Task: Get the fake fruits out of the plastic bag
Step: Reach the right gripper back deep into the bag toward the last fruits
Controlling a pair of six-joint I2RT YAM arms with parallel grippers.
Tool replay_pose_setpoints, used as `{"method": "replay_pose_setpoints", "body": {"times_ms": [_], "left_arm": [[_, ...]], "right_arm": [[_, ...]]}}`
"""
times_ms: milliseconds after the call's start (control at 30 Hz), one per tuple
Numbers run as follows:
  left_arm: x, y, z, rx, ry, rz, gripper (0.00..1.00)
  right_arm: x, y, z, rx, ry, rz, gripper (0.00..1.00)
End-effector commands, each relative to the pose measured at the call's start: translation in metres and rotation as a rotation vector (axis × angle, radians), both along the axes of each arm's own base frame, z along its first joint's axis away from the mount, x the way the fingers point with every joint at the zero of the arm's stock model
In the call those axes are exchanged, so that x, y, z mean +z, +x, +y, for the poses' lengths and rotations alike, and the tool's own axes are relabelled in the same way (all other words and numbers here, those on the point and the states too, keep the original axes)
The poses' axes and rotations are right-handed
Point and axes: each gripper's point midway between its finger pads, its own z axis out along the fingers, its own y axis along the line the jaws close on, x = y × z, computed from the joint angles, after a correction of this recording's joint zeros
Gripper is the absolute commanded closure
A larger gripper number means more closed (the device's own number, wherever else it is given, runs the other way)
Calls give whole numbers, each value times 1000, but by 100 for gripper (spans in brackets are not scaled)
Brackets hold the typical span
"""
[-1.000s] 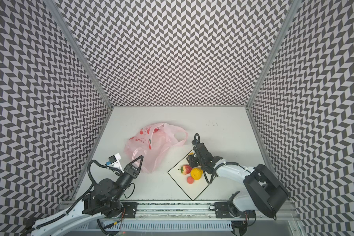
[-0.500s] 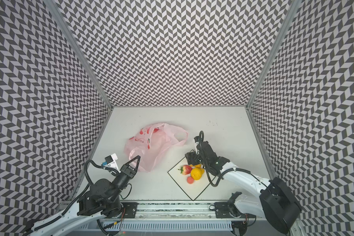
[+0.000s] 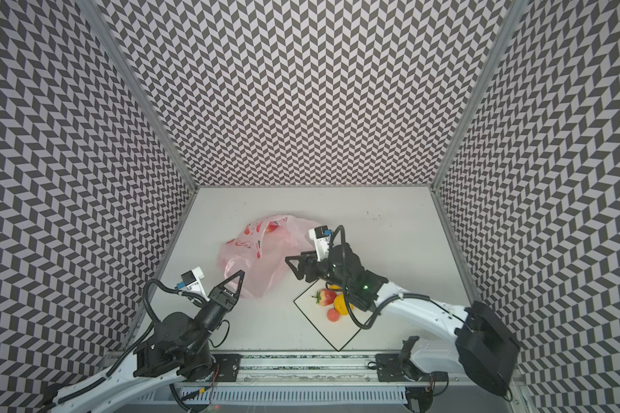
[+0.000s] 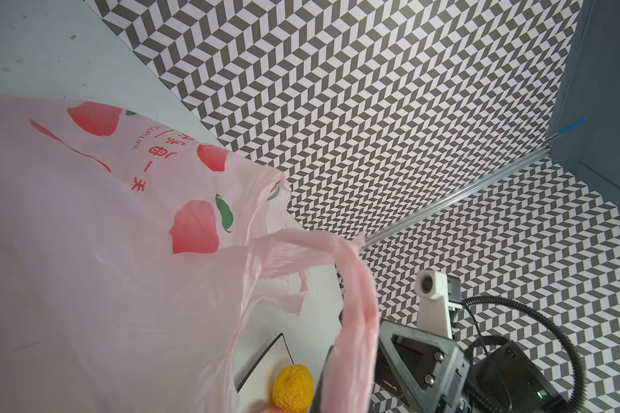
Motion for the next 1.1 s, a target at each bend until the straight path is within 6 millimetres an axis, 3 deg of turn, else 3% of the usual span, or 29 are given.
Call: {"method": "replay_pose_setpoints", "body": {"times_ms": [0,200,367,700,1067], "left_arm": [[11,2,2,18,-20,-29,100],[27,3,-4,8,4,-64,100],[37,2,-11,-13,-4,-95,100],[51,-3,-30,-99,57,-130,100],[61,-14,-51,-215,78,-174,100]], "right_arm": [[4,43,12,-199,114,116,33],[-40,74,55,-229,166,279,45],[-60,94,90,-218,223,326,48],[-122,143,128,-361,280,471,37],[-153,197,147,-498,301,481,25]]}}
